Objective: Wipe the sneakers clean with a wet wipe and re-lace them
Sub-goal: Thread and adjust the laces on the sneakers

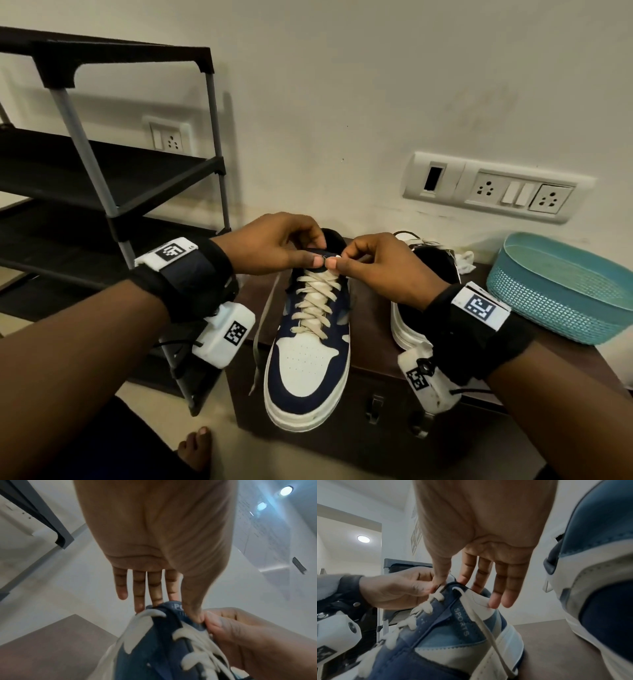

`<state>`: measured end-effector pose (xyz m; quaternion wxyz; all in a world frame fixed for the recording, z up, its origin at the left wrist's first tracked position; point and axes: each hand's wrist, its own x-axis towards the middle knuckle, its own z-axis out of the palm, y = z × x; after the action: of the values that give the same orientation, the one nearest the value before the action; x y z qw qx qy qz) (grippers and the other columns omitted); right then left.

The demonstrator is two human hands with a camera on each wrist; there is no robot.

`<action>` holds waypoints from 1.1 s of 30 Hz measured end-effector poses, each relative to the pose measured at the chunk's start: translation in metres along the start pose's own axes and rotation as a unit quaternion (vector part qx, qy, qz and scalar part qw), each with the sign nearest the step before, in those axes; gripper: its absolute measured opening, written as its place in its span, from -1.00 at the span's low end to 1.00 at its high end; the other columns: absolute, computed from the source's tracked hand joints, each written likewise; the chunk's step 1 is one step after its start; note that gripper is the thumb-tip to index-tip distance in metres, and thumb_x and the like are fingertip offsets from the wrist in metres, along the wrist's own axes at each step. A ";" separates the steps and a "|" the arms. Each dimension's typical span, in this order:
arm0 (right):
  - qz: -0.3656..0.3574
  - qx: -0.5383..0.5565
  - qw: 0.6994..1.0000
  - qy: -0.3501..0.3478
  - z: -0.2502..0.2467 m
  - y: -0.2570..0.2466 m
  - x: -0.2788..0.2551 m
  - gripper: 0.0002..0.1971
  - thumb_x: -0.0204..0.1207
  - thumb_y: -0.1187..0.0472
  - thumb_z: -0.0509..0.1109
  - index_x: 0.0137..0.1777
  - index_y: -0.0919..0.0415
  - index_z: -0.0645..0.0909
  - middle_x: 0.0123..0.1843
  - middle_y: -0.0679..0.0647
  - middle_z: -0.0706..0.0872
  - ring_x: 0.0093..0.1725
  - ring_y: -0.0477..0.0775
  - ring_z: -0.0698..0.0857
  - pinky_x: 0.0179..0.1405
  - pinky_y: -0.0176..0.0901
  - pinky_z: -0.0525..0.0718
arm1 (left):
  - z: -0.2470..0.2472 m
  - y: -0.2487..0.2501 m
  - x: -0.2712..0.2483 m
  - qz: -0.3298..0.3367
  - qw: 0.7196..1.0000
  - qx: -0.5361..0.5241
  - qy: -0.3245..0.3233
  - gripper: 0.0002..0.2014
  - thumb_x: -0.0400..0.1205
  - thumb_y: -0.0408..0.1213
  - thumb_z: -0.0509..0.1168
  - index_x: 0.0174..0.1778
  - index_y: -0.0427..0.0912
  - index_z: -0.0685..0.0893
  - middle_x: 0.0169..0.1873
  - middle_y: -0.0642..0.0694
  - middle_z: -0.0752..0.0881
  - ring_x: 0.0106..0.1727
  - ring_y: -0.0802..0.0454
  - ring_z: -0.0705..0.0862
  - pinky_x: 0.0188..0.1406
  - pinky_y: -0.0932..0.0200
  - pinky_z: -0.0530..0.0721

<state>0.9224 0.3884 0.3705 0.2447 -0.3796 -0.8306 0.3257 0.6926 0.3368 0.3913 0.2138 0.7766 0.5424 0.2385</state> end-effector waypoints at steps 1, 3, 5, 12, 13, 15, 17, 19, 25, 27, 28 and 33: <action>0.007 -0.008 1.000 0.000 0.000 0.000 0.001 -0.61 0.46 -0.27 0.55 -0.17 0.09 0.79 -0.24 -0.07 0.84 -0.18 -0.10 0.78 -0.12 -0.11 0.71 | -0.003 -0.004 -0.002 -0.015 1.000 -0.015 -0.008 -0.68 0.60 -0.10 0.52 0.24 0.03 0.69 0.07 0.11 0.77 0.11 0.20 0.74 0.18 0.15 0.72; 0.017 -0.018 1.000 -0.011 0.001 -0.002 0.005 -0.60 0.47 -0.27 0.54 -0.17 0.10 0.79 -0.23 -0.04 0.83 -0.19 -0.12 0.76 -0.17 -0.17 0.65 | -0.005 -0.009 -0.007 -0.051 0.997 -0.042 -0.043 -0.62 0.59 -0.15 0.52 0.31 0.02 0.64 0.13 0.10 0.76 0.14 0.23 0.74 0.21 0.20 0.73; 0.011 -0.024 0.999 -0.018 0.003 -0.006 0.008 -0.61 0.50 -0.25 0.52 -0.17 0.10 0.79 -0.21 -0.02 0.84 -0.18 -0.12 0.77 -0.14 -0.09 0.70 | -0.005 -0.013 -0.010 -0.065 0.993 -0.073 -0.063 -0.65 0.61 -0.22 0.50 0.30 -0.04 0.65 0.12 0.02 0.79 0.13 0.15 0.79 0.23 0.15 0.76; -0.007 -0.023 0.999 -0.039 0.013 -0.016 0.014 -0.83 0.57 -0.07 0.54 0.09 -0.10 0.85 -0.08 -0.13 0.87 -0.02 -0.11 0.81 0.16 0.11 0.78 | -0.001 -0.014 -0.008 -0.076 0.985 -0.153 -0.039 -0.55 0.58 -0.41 0.50 0.37 -0.12 0.60 0.08 -0.16 0.81 0.07 -0.04 0.82 0.09 0.17 0.78; -0.003 0.002 0.999 -0.036 0.012 -0.015 0.014 -0.86 0.58 0.02 0.55 0.09 -0.06 0.86 -0.07 -0.08 0.88 0.00 -0.04 0.83 0.19 0.15 0.78 | -0.001 -0.015 -0.007 -0.083 0.982 -0.164 -0.044 -0.56 0.59 -0.43 0.49 0.37 -0.12 0.60 0.09 -0.17 0.81 0.07 -0.03 0.82 0.08 0.17 0.77; 0.010 0.071 0.997 -0.025 0.011 -0.012 0.014 -0.87 0.58 0.22 0.55 0.09 0.12 0.86 -0.03 0.06 0.90 0.06 0.12 0.85 0.26 0.18 0.77 | -0.003 -0.016 -0.007 -0.092 0.980 -0.165 -0.055 -0.62 0.61 -0.46 0.45 0.34 -0.14 0.64 0.10 -0.16 0.82 0.10 -0.03 0.82 0.16 0.11 0.75; 0.025 0.135 0.990 -0.017 0.011 -0.010 0.010 -0.85 0.59 0.35 0.51 0.12 0.29 0.84 0.03 0.22 0.88 0.12 0.22 0.84 0.27 0.11 0.78 | -0.004 -0.015 -0.007 -0.090 0.981 -0.155 -0.070 -0.74 0.65 -0.46 0.40 0.25 -0.19 0.72 0.09 -0.12 0.84 0.16 -0.05 0.81 0.29 0.02 0.70; 0.038 0.207 0.978 -0.016 0.012 -0.009 0.006 -0.81 0.62 0.41 0.45 0.17 0.40 0.80 0.10 0.31 0.86 0.09 0.17 0.83 0.19 -0.06 0.80 | -0.003 -0.014 -0.008 -0.092 0.979 -0.164 -0.080 -0.80 0.68 -0.48 0.36 0.18 -0.23 0.77 0.08 -0.11 0.85 0.18 -0.05 0.80 0.31 0.05 0.68; -0.001 0.225 0.974 -0.024 0.014 -0.006 0.003 -0.81 0.66 0.41 0.40 0.19 0.31 0.79 0.13 0.22 0.86 0.16 0.13 0.83 0.25 -0.09 0.77 | -0.001 -0.012 -0.008 -0.083 0.986 -0.129 -0.058 -0.86 0.66 -0.44 0.39 0.08 -0.21 0.79 -0.04 -0.07 0.86 0.06 0.02 0.81 0.14 0.16 0.67; -0.002 0.229 0.973 -0.030 0.013 -0.007 0.004 -0.79 0.69 0.42 0.36 0.19 0.27 0.78 0.09 0.17 0.87 0.05 -0.04 0.83 0.10 -0.26 0.75 | -0.004 -0.013 -0.011 -0.075 0.988 -0.117 -0.069 -0.87 0.66 -0.41 0.41 0.09 -0.18 0.79 -0.03 -0.06 0.86 0.05 0.04 0.81 0.10 0.19 0.68; 0.002 0.232 0.972 -0.032 0.012 -0.009 0.005 -0.78 0.70 0.43 0.33 0.21 0.28 0.77 0.07 0.16 0.86 -0.01 -0.11 0.81 0.02 -0.33 0.72 | -0.006 -0.013 -0.012 -0.070 0.988 -0.116 -0.075 -0.87 0.66 -0.40 0.41 0.10 -0.18 0.79 -0.01 -0.06 0.86 0.05 0.03 0.82 0.09 0.19 0.70; 0.020 0.212 0.976 -0.035 0.012 -0.009 0.007 -0.79 0.74 0.42 0.28 0.19 0.32 0.75 0.03 0.15 0.83 0.00 -0.07 0.78 0.03 -0.31 0.74 | -0.010 -0.016 -0.013 -0.043 0.989 -0.107 -0.091 -0.87 0.67 -0.39 0.41 0.12 -0.21 0.77 -0.02 -0.03 0.85 0.05 0.07 0.80 0.07 0.23 0.71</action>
<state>0.9061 0.3853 0.3701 0.2840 -0.3242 -0.7429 0.5122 0.6709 0.3298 0.3885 0.3542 0.7436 0.5253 0.2134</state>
